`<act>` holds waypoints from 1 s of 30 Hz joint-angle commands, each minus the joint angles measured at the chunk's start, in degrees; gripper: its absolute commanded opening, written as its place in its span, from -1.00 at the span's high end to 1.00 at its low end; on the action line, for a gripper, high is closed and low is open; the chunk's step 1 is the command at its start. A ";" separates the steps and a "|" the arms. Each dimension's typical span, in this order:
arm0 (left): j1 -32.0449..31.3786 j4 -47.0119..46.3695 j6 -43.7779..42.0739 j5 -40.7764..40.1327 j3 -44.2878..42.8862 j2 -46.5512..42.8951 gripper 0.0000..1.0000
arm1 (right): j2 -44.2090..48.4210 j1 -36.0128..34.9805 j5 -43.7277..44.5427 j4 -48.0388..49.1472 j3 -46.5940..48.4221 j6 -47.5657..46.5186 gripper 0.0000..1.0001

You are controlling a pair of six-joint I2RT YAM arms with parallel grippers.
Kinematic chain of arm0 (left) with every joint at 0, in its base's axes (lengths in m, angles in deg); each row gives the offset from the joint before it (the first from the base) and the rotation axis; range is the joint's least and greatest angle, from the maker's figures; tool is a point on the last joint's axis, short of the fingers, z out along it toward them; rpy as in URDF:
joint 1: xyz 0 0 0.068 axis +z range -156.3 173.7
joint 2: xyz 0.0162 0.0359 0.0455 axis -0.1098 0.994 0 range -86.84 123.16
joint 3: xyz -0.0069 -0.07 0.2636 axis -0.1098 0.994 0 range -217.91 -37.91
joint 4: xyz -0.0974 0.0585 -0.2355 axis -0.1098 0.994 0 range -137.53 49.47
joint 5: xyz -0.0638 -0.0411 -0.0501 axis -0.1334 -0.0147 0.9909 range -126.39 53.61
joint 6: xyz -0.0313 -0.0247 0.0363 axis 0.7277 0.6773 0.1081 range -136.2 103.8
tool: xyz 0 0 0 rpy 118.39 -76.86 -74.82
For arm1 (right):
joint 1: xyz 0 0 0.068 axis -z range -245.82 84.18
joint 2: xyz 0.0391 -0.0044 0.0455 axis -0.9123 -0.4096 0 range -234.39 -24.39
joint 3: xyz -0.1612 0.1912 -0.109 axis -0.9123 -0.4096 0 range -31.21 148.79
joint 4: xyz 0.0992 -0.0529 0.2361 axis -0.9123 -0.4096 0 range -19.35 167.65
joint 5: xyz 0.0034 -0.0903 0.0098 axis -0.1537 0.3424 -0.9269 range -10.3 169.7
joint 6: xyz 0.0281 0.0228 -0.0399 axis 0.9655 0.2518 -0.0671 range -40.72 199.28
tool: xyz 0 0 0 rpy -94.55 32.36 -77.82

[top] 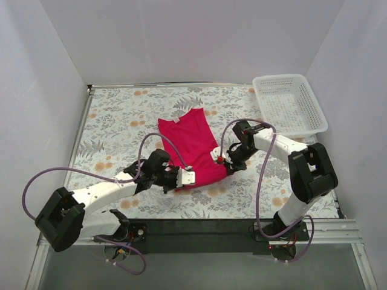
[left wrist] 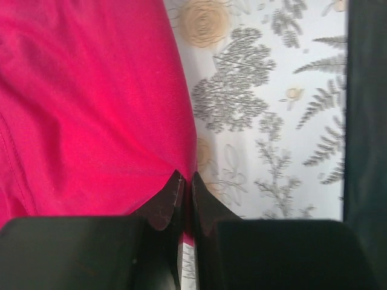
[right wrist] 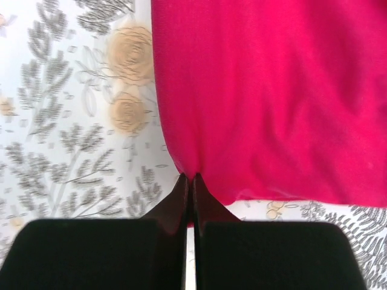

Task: Fold and stack the t-shirts
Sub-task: Fold the tshirt

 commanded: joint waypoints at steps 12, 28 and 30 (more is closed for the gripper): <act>14.31 6.20 -2.29 10.20 -9.62 5.62 1.00 | -14.00 0.13 -1.54 -5.10 28.29 8.69 0.97; 31.39 -11.54 -3.09 8.82 -25.19 24.17 1.00 | -37.12 2.51 -2.78 9.03 65.22 32.58 0.97; 31.91 -18.13 -1.60 7.22 -24.92 26.54 1.00 | -37.31 2.51 -0.76 18.77 61.54 39.35 0.97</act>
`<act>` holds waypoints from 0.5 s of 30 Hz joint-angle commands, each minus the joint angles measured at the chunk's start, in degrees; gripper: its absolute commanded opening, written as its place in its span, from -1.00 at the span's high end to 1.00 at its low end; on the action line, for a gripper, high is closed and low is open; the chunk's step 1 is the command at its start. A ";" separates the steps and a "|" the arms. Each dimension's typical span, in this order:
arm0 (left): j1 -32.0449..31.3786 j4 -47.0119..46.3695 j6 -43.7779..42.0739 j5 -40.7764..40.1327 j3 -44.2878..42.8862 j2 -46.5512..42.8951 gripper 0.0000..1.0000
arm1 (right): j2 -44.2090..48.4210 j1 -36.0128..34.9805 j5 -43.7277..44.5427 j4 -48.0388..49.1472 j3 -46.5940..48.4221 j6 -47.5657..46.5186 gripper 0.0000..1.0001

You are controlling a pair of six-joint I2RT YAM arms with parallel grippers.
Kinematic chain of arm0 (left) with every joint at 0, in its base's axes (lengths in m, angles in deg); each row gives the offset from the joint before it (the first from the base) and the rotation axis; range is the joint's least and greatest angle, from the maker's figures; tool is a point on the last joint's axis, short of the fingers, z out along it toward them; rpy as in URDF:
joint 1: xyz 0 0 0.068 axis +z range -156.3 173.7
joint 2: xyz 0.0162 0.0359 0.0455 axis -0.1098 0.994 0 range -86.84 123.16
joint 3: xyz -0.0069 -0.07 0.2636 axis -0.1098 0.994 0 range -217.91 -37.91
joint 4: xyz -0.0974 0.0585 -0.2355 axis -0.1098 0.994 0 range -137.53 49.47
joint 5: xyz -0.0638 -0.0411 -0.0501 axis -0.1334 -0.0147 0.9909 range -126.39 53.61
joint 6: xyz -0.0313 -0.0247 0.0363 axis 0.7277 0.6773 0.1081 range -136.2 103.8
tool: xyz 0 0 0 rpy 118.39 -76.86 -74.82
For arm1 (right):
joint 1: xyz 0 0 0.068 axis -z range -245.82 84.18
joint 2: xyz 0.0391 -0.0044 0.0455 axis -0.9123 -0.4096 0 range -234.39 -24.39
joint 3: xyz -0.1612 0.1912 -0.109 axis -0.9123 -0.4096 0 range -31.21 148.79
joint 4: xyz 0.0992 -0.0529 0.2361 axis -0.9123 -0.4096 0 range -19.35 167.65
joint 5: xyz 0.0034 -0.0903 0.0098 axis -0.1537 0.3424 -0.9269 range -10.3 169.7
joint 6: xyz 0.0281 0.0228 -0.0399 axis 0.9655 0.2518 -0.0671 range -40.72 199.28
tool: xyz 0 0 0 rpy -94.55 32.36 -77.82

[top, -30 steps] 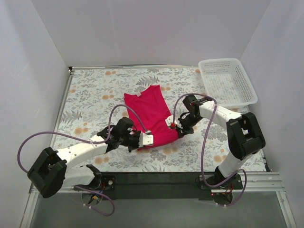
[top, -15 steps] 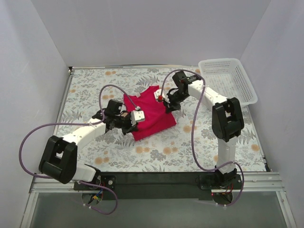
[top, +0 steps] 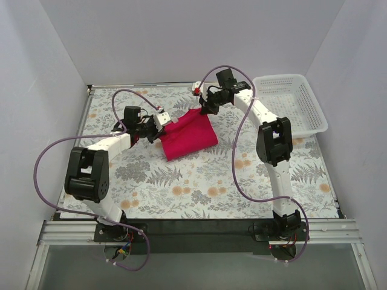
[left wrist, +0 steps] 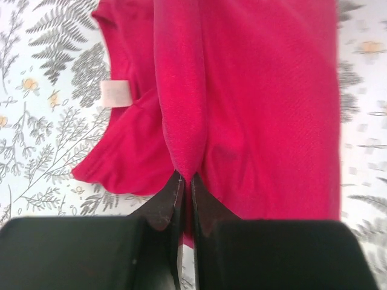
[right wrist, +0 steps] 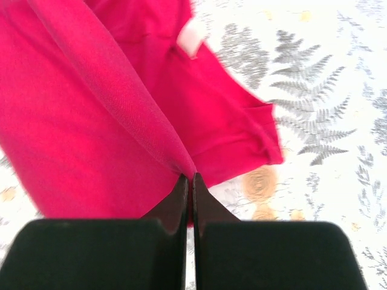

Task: Fold and stack the t-shirts
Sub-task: Fold the tshirt

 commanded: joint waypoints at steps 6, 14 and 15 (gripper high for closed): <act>1.05 -25.18 3.60 -7.82 1.43 4.46 1.00 | 1.64 0.08 8.21 39.01 -13.25 27.21 0.97; 1.05 -32.85 3.16 -11.16 3.19 8.33 1.00 | -2.58 -0.53 13.23 41.95 -10.10 30.84 0.97; 1.05 -33.20 3.16 -11.86 3.10 8.68 1.00 | -2.84 -0.53 13.41 41.95 -10.19 31.10 0.97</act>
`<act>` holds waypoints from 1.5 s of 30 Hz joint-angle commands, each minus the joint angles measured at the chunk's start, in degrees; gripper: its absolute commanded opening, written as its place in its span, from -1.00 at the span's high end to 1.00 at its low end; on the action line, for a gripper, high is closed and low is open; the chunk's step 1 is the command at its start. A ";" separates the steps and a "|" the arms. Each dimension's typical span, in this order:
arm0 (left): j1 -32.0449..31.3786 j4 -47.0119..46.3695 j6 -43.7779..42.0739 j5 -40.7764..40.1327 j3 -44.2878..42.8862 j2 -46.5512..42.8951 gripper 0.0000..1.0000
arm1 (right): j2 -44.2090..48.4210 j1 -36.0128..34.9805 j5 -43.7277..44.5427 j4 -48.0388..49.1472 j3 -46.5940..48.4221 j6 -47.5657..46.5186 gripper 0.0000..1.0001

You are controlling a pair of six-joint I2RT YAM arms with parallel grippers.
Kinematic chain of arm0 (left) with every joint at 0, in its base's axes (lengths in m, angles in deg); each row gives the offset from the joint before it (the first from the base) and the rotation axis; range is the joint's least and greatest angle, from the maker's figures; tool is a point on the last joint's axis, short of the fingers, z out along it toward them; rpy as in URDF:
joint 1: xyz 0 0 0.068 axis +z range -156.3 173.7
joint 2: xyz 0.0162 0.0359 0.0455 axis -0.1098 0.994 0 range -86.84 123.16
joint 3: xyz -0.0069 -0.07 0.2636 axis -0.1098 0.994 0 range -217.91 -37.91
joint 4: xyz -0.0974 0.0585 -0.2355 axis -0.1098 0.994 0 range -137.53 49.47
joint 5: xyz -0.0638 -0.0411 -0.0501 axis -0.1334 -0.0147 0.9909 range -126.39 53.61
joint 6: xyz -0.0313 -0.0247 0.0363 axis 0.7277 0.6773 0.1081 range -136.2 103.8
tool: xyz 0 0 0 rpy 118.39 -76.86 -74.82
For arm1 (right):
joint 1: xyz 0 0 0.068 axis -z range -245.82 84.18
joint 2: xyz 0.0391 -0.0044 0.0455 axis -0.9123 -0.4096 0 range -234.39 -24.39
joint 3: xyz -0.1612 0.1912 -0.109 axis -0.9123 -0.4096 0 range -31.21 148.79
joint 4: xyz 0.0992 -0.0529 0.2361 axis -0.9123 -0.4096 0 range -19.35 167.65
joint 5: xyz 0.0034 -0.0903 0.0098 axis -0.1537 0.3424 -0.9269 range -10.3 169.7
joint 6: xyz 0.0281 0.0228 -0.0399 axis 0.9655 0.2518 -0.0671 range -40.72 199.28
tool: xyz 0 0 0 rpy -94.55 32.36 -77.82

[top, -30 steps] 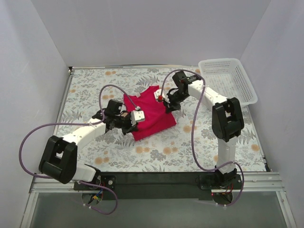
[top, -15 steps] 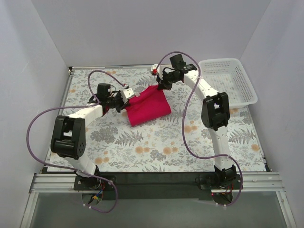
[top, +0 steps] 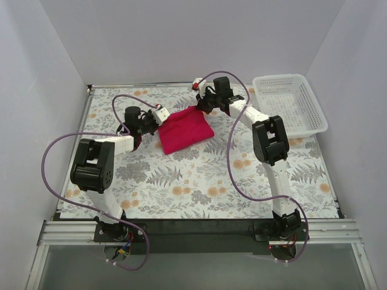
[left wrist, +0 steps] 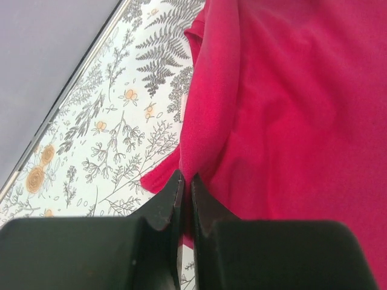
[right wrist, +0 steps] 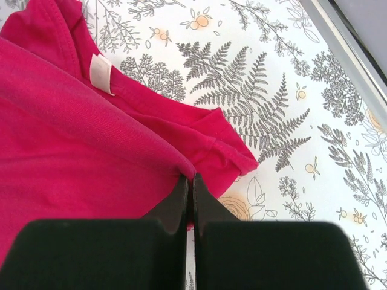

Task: Fold and stack the t-shirts
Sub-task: Fold the tshirt

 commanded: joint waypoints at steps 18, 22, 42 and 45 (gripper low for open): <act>-2.26 -12.00 9.59 -34.22 -8.79 5.50 -0.13 | -0.15 -2.91 33.22 13.77 3.57 17.16 -0.55; -2.52 -6.75 16.16 -37.93 -10.55 0.60 -0.23 | 3.46 -2.39 25.90 13.43 0.25 15.34 -0.47; -2.08 14.90 58.02 -6.03 -19.77 10.67 -0.17 | 0.83 -0.36 -9.85 1.30 -2.13 22.10 0.88; -1.82 14.19 58.81 -7.34 -22.67 14.45 -0.18 | 1.97 -0.36 -10.37 0.95 -4.69 21.39 0.92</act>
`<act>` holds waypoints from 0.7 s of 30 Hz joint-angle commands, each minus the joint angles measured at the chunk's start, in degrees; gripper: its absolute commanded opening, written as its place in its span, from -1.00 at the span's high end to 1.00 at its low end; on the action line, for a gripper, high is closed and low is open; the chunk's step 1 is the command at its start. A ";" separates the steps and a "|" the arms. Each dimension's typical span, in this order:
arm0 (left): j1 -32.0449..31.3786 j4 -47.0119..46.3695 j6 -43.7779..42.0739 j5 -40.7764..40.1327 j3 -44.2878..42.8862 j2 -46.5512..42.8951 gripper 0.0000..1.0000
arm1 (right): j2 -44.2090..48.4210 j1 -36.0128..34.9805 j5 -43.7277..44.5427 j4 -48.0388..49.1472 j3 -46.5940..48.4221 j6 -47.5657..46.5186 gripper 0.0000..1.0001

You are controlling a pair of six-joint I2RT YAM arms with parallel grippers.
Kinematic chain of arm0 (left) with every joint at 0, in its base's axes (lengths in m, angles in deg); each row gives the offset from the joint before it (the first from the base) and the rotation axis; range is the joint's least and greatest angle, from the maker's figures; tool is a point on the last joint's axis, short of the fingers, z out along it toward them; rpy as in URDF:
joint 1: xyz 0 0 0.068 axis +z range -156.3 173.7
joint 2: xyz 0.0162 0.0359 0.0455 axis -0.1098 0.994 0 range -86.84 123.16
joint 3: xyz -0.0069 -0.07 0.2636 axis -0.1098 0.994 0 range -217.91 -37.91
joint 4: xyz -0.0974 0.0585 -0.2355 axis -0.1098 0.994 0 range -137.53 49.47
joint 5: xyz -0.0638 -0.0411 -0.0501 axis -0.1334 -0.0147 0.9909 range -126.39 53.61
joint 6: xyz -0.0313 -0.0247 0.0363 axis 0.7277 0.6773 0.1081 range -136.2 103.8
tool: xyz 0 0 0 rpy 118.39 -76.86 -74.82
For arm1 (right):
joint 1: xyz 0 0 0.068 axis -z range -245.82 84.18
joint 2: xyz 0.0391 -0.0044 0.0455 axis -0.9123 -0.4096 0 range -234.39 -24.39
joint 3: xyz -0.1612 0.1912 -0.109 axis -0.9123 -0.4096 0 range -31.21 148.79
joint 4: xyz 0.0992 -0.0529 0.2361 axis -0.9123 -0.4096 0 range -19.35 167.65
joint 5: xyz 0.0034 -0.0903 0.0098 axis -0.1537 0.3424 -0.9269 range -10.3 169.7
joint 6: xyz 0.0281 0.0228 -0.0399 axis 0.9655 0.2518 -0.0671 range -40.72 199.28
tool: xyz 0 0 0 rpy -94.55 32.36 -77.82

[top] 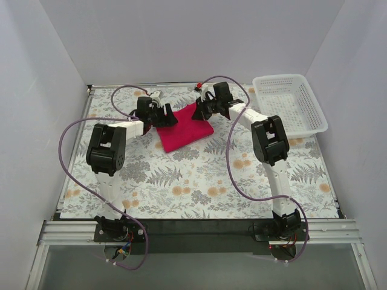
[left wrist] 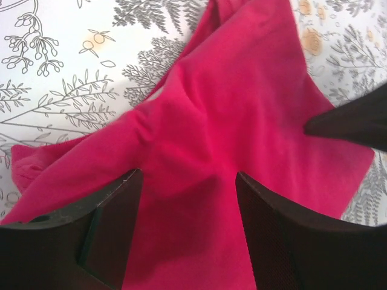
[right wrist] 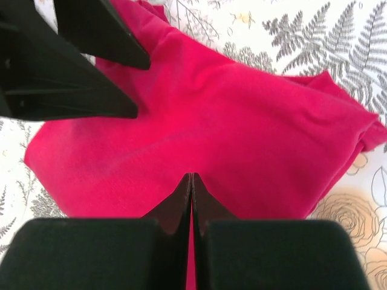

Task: Fold and stack the t-shirts
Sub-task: Fold the tshirt

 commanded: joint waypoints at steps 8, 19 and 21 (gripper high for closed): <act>2.41 -1.00 6.48 -2.97 -9.26 6.97 -0.17 | 2.68 0.27 3.65 -1.77 -8.59 0.86 0.97; 5.48 -6.88 8.51 -8.42 -6.02 1.54 -0.18 | 6.10 2.91 -3.53 -1.60 -10.54 -1.42 0.87; 5.75 -8.81 7.98 -8.24 -4.62 -0.39 -0.18 | 7.24 4.13 -5.65 -1.51 -8.97 -1.60 0.75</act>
